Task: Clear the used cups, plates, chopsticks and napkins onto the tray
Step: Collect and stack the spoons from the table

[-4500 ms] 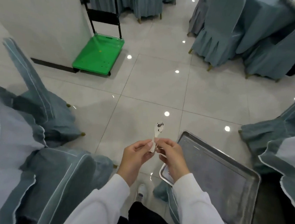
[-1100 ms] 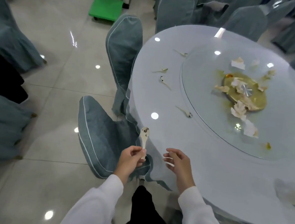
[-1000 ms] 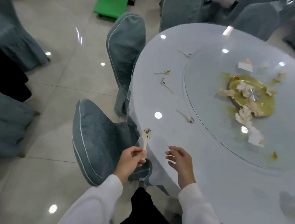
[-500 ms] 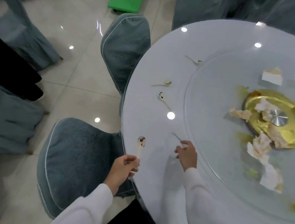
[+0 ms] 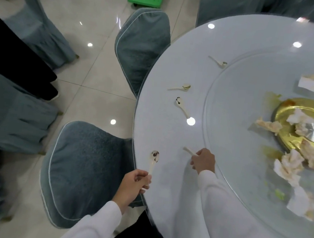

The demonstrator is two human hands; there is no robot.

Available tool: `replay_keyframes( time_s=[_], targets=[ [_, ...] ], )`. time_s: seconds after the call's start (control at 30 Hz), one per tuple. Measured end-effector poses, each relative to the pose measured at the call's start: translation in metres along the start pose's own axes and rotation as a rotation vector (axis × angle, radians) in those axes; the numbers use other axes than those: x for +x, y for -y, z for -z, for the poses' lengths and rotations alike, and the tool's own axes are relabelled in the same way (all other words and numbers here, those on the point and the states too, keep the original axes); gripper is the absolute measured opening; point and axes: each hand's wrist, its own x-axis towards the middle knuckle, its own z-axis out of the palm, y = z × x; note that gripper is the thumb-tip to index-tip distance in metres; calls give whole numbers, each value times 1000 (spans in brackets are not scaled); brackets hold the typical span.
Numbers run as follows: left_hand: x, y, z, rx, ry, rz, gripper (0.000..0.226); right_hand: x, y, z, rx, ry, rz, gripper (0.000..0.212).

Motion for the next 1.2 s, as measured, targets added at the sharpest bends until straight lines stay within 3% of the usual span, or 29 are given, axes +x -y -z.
replay_keyframes(
  time_s=[0.23, 0.37, 0.73, 1.1, 1.2],
  targets=[
    [0, -10, 1, -29, 22, -24, 16, -39, 6, 0, 439, 185, 118, 9],
    [-4, -14, 10, -54, 28, -54, 14, -78, 8, -9, 552, 170, 192, 9],
    [-30, 6, 68, -94, 28, -106, 11, -157, 19, -63, 614, 4, 327, 12],
    [-61, 35, 189, -69, 72, -260, 7, -286, 39, -146, 638, 94, 313, 16],
    [-72, 43, 223, -47, 86, -303, 6, -328, 53, -170, 658, 107, 333, 28]
  ],
)
